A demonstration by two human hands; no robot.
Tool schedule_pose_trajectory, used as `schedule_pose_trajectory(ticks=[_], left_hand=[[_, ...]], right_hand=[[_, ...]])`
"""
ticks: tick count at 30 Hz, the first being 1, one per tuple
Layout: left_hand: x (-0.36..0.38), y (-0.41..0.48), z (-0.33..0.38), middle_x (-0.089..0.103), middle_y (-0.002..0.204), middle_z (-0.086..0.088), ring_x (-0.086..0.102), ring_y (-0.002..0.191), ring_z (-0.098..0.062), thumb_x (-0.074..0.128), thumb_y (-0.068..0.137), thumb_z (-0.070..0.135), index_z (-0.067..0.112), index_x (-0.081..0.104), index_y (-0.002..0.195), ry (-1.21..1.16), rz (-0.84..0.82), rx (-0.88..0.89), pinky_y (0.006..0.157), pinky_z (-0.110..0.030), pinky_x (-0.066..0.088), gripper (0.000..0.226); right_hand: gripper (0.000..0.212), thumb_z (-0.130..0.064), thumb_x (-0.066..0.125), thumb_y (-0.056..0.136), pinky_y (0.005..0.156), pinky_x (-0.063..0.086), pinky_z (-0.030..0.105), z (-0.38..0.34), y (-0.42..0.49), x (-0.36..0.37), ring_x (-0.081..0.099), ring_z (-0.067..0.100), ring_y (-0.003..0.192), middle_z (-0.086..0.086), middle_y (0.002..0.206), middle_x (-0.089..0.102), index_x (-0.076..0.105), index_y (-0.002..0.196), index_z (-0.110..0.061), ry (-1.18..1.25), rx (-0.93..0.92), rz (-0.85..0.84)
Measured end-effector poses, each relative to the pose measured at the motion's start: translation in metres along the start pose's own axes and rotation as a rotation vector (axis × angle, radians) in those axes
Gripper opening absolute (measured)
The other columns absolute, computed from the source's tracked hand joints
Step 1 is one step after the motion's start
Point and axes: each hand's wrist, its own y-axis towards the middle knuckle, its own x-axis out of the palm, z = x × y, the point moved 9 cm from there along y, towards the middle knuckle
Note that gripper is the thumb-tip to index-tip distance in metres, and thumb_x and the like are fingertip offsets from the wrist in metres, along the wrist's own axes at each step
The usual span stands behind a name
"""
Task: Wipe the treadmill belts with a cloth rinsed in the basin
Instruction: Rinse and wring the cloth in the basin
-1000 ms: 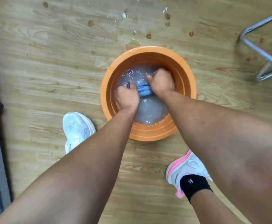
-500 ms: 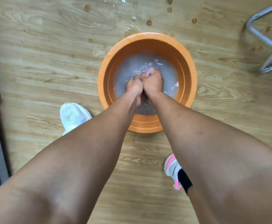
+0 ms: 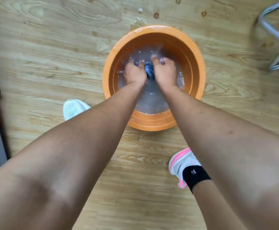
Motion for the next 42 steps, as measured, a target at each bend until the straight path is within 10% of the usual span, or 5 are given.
schedule_pose_trajectory(ticks=[9, 16, 23, 32, 42], left_hand=[[0.014, -0.01, -0.032, 0.042, 0.054, -0.004, 0.036, 0.03, -0.014, 0.047, 0.11, 0.042, 0.013, 0.057, 0.093, -0.48, -0.267, -0.338, 0.037, -0.016, 0.03, 0.035], [-0.01, -0.033, -0.034, 0.045, 0.054, 0.004, 0.039, 0.052, -0.016, 0.063, 0.098, 0.055, 0.017, 0.056, 0.063, 0.005, -0.236, 0.028, 0.053, -0.03, 0.029, 0.053], [-0.005, -0.017, -0.027, 0.069, 0.124, -0.017, 0.063, 0.119, -0.037, 0.062, 0.101, 0.02, 0.006, 0.056, 0.13, 0.068, -0.086, -0.031, 0.094, -0.037, 0.047, 0.033], [0.02, -0.041, -0.044, 0.048, 0.048, -0.003, 0.041, 0.029, -0.014, 0.038, 0.11, 0.054, 0.014, 0.058, 0.081, -0.201, -0.256, -0.26, 0.036, -0.015, 0.03, 0.053], [-0.002, -0.08, -0.029, 0.047, 0.057, 0.003, 0.04, 0.05, -0.017, 0.059, 0.103, 0.042, 0.02, 0.053, 0.072, -0.103, -0.264, -0.04, 0.047, -0.028, 0.03, 0.038]], right_hand=[[0.018, -0.033, 0.06, 0.102, 0.086, 0.049, 0.038, -0.011, -0.02, 0.034, 0.065, 0.032, 0.1, 0.008, 0.097, 0.07, 0.063, 0.089, -0.021, -0.044, -0.119, -0.043], [0.036, -0.036, 0.079, 0.081, 0.075, 0.046, 0.032, -0.001, 0.007, 0.014, 0.066, 0.031, 0.092, 0.007, 0.091, 0.068, 0.05, 0.07, -0.017, -0.34, -0.062, -0.104], [0.025, -0.04, 0.07, 0.089, 0.091, 0.055, 0.039, 0.027, -0.013, 0.007, 0.07, 0.034, 0.099, 0.011, 0.098, 0.076, 0.065, 0.077, -0.018, 0.097, 0.172, 0.149], [0.033, -0.035, 0.074, 0.085, 0.074, 0.061, 0.042, 0.038, -0.014, 0.044, 0.067, 0.024, 0.067, 0.002, 0.067, 0.07, 0.059, 0.061, -0.018, 0.119, 0.136, -0.104], [0.027, -0.03, 0.065, 0.078, 0.064, 0.042, 0.031, 0.039, -0.011, -0.007, 0.052, 0.03, 0.063, 0.002, 0.062, 0.055, 0.053, 0.062, -0.012, -0.032, 0.207, -0.059]])
